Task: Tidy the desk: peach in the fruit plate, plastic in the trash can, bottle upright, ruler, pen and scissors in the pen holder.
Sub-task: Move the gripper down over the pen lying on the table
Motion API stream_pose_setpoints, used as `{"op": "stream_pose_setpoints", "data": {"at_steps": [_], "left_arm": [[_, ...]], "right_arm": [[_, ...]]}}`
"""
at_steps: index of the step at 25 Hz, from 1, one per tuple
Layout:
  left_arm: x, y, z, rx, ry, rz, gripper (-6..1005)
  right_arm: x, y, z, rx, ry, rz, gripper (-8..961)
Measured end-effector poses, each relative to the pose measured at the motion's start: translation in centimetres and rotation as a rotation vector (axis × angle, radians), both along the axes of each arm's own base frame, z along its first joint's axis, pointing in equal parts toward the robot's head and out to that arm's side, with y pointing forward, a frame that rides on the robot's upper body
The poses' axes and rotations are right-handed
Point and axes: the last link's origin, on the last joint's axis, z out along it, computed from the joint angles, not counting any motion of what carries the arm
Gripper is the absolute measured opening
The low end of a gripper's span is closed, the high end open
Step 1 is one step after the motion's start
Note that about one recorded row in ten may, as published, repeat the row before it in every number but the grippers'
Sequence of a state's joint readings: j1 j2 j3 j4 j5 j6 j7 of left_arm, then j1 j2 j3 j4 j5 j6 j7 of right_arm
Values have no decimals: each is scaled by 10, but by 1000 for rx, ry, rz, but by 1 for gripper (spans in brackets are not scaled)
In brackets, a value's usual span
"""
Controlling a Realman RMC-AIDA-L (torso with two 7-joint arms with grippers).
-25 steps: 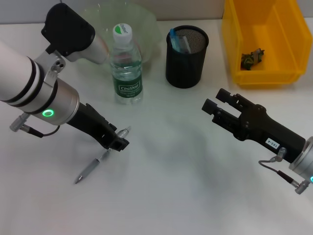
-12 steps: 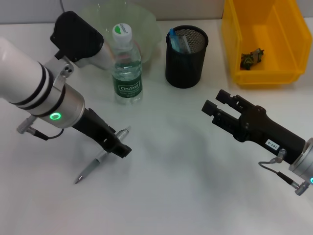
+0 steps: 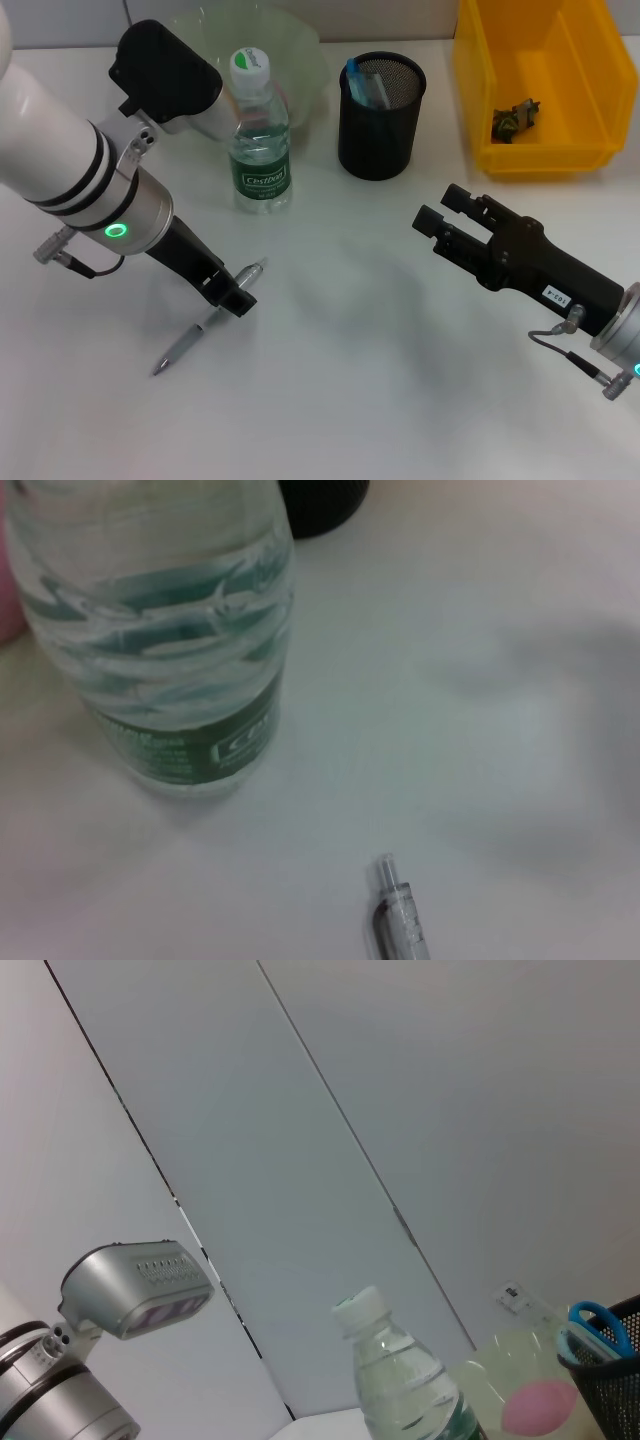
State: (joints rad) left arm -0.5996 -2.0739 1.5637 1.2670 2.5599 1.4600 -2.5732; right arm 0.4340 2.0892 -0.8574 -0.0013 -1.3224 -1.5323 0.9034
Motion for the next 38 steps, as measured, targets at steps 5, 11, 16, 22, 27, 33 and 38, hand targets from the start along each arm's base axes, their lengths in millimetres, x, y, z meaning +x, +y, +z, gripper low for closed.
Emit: {"op": "stream_pose_setpoints", "data": {"at_steps": [5, 11, 16, 22, 27, 33, 38], "left_arm": [[3, -2, -3, -20, 23, -13, 650], [5, -2, -6, -33, 55, -36, 651], [7, -1, -6, -36, 57, -41, 648], [10, 0, -6, -46, 73, -28, 644], [15, 2, -5, -39, 79, -10, 641], [19, 3, -5, -19, 107, 39, 640], [23, 2, -7, -10, 114, 73, 639]], "right_arm": [[0, 0, 0, 1, -1, 1, 713], [0, 3, 1, 4, -5, 0, 712], [0, 4, 0, 3, -10, -1, 712], [-1, 5, 1, 2, -9, 2, 711], [-1, 5, 1, 3, -8, 1, 711], [1, 7, 0, 5, -18, -14, 713], [1, 8, -1, 6, -21, -17, 712]]}}
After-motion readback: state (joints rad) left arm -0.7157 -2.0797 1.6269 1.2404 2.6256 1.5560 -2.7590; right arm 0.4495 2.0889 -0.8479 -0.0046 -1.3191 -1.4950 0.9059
